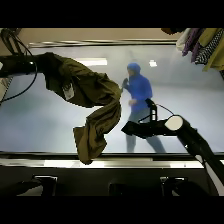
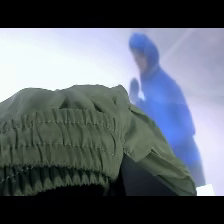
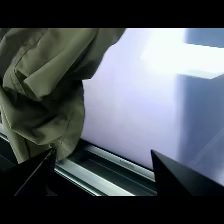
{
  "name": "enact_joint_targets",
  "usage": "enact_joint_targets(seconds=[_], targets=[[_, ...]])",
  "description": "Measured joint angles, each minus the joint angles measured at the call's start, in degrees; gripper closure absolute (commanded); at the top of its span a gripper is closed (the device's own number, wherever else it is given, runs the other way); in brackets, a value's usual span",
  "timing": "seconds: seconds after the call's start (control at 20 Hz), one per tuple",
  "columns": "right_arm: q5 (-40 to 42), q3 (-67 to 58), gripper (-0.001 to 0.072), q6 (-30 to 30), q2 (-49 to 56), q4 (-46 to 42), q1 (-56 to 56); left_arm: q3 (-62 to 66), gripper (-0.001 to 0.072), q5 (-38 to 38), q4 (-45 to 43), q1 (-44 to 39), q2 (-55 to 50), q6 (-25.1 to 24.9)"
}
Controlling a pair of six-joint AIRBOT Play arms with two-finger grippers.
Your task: Fold the clothes and pants, and hang the long-sleeved shirts on hangers.
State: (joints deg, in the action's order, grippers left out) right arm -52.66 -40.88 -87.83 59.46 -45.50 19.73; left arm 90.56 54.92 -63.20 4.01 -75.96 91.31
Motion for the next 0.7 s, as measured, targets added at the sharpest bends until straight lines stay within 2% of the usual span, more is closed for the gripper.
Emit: enact_joint_targets(seconds=[0.15, 0.35, 0.7], targets=[[8.81, 1.05, 0.001, -3.5, 2.56, -0.07, 9.07, -0.57, 0.0677, 0.02, -0.42, 0.13, -1.88, 0.02], [18.51, 0.33, 0.001, -4.79, 7.28, 0.22, 19.89, -0.81, 0.0677, 0.09, -0.63, 0.2, -3.06, 0.02], [25.9, -4.92, 0.0011, -5.68, 16.0, 1.18, 28.09, -0.85, 0.0676, 0.17, -0.68, 0.2, -3.72, 0.02]])
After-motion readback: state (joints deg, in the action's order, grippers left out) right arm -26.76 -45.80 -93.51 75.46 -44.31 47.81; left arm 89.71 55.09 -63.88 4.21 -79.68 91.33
